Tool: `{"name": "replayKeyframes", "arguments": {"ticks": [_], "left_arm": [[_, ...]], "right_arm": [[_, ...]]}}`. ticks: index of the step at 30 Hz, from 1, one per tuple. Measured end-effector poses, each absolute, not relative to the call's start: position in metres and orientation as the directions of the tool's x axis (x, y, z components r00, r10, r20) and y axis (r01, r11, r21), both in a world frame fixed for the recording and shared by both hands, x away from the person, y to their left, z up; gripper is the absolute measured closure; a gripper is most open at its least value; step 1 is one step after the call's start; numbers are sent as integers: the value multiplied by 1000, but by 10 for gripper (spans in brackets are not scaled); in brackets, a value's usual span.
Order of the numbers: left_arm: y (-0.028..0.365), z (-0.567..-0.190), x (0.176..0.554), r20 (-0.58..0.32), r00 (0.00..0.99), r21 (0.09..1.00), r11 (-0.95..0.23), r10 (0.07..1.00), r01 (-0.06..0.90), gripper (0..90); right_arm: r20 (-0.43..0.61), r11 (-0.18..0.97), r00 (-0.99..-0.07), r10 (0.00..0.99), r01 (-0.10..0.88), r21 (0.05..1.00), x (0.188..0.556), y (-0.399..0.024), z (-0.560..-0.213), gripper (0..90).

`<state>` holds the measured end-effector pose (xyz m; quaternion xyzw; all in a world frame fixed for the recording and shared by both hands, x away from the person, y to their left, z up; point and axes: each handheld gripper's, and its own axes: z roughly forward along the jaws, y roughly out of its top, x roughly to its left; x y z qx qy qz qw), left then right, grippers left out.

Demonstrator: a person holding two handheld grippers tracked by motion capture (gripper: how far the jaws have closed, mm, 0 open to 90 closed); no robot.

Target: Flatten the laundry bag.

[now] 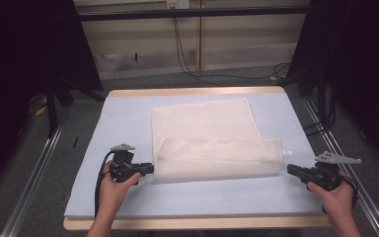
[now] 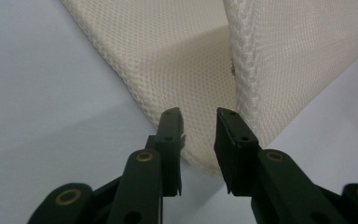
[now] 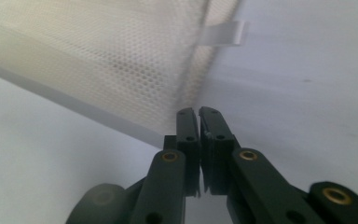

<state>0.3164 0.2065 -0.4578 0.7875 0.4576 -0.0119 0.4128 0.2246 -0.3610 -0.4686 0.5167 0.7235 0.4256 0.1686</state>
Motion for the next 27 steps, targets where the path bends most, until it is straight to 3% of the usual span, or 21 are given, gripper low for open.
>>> {"name": "replayKeyframes", "arguments": {"ticks": [6,13,27], "left_arm": [[206,-459,313,-423,583,637,-230,694,736,748],[204,-460,307,-399,597,630,-265,696,730,762],[202,-465,298,-417,601,603,-288,682,744,746]], "right_arm": [[211,52,-362,908,596,801,235,-365,-471,848],[200,89,-429,881,564,821,248,-354,-473,832],[209,149,-503,839,580,801,233,-356,-478,842]]}}
